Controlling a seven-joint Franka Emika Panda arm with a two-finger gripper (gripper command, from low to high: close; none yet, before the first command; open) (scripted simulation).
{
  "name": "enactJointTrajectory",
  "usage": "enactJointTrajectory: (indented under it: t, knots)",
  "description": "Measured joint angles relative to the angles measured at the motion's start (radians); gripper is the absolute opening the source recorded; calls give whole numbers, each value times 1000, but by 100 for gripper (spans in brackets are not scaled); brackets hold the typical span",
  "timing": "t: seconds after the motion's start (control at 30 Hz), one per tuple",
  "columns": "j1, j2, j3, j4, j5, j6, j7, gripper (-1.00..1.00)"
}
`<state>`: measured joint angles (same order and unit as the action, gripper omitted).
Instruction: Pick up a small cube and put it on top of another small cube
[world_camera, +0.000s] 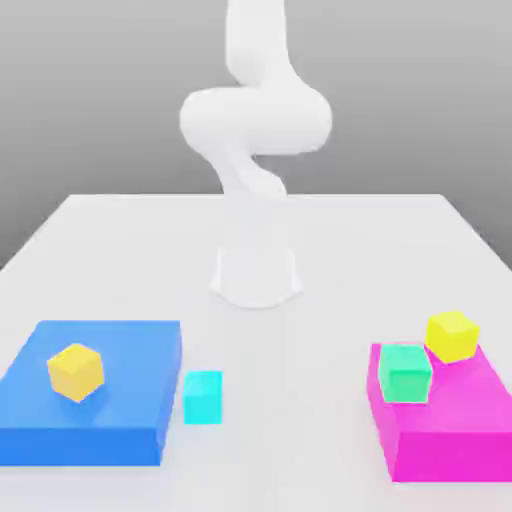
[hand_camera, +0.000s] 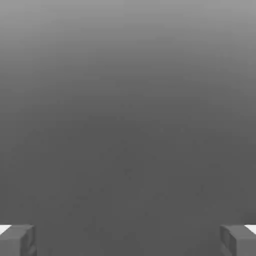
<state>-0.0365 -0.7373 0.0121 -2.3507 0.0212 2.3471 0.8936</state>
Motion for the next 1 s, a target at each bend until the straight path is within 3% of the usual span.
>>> enactJointTrajectory:
  t: [0.67,0.87,1.0]
  knots:
    - [-267,501,145,-405,80,377,816,0]
    - [-336,651,169,-526,35,491,1108,0]
    - [-353,779,143,-545,-56,592,1243,0]
